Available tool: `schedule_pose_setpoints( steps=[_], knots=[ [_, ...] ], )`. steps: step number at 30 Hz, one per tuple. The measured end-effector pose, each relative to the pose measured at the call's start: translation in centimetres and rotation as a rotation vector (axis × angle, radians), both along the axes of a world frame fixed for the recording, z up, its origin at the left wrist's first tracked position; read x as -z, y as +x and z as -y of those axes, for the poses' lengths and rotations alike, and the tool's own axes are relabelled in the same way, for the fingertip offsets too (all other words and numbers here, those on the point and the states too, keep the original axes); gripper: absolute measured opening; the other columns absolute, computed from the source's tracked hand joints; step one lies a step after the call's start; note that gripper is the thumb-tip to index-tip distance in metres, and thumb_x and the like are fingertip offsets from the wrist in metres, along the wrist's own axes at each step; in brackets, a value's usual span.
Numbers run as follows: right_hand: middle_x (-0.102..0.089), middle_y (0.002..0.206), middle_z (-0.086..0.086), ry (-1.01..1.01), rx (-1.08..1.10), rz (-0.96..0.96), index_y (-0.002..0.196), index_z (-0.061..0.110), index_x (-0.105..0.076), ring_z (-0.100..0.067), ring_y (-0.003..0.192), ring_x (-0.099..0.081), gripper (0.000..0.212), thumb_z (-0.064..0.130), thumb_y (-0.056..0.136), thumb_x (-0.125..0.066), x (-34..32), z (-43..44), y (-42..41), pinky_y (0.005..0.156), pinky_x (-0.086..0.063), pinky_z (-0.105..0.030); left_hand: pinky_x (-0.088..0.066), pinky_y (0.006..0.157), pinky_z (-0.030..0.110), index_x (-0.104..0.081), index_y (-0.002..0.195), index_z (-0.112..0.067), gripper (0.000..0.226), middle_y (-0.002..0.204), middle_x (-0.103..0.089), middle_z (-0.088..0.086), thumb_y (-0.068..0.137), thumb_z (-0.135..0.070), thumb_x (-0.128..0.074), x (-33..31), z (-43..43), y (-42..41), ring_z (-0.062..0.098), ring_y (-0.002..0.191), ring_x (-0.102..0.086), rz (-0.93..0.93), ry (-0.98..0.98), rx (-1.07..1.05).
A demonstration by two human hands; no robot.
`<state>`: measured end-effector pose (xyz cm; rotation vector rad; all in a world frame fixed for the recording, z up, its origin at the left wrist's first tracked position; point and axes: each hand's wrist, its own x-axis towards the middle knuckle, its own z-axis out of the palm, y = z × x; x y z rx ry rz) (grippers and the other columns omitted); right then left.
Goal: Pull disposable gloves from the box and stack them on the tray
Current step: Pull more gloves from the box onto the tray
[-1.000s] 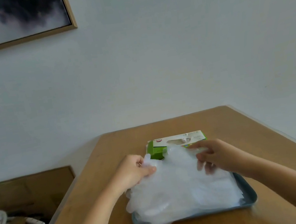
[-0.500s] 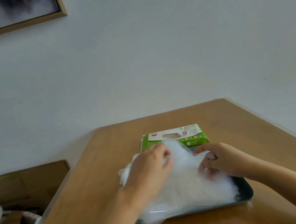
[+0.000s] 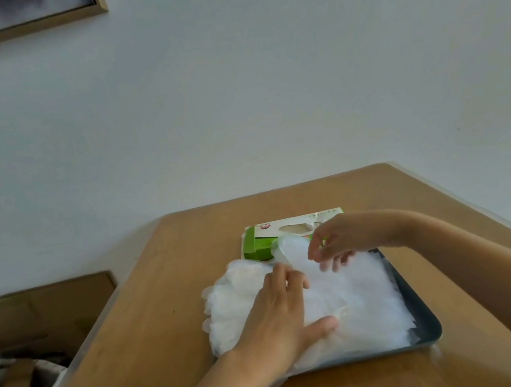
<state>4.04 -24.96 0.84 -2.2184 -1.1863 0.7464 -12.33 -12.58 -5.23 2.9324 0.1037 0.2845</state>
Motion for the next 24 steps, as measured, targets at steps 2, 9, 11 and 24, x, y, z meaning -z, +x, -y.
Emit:
schedule_pose_setpoints(
  steps=[2,9,11,24],
  knots=[
    [-0.072,0.104,0.005,-0.064,-0.089,0.040,0.111,0.019,-0.066,-0.010,0.092,-0.068,0.024,0.009,0.092,-0.057,-0.3,-1.1,0.1,0.076,-0.052,-0.016,-0.036,0.094,0.020,-0.032,0.123,-0.028,0.052,0.123,-0.028,-0.007,0.087,-0.063,-0.048,-0.1,0.1,0.0,0.008,0.109,-0.037,-0.015,-0.003,-0.038],
    [-0.049,0.139,0.014,0.193,0.013,0.123,0.134,0.033,-0.052,-0.005,0.123,-0.050,0.062,-0.008,0.087,-0.049,2.0,-2.7,0.8,0.097,-0.043,-0.018,-0.005,0.120,0.040,-0.011,0.150,-0.023,0.090,0.159,0.007,-0.005,0.081,-0.078,-0.025,1.0,-0.7,0.7,0.020,0.146,0.002,-0.220,0.041,-0.116],
    [-0.030,0.151,0.016,0.309,0.044,0.218,0.139,0.038,-0.042,-0.009,0.132,-0.041,0.063,0.001,0.090,-0.054,2.7,-2.2,0.5,0.107,-0.037,-0.026,0.009,0.119,0.045,-0.001,0.153,-0.023,0.101,0.159,0.020,-0.003,0.073,-0.083,-0.013,1.5,-1.1,1.0,0.018,0.146,0.018,-0.275,0.051,-0.108],
    [-0.004,0.143,0.048,-0.315,-0.248,0.169,0.131,0.073,-0.017,0.006,0.134,-0.012,0.087,0.061,0.067,-0.075,3.1,5.1,-1.9,0.117,-0.016,-0.037,-0.007,0.121,0.037,0.000,0.153,-0.034,0.108,0.161,0.008,-0.008,0.074,-0.067,-0.065,-2.3,-4.2,0.2,0.014,0.148,0.002,-0.559,-0.034,-0.064]
  ],
)
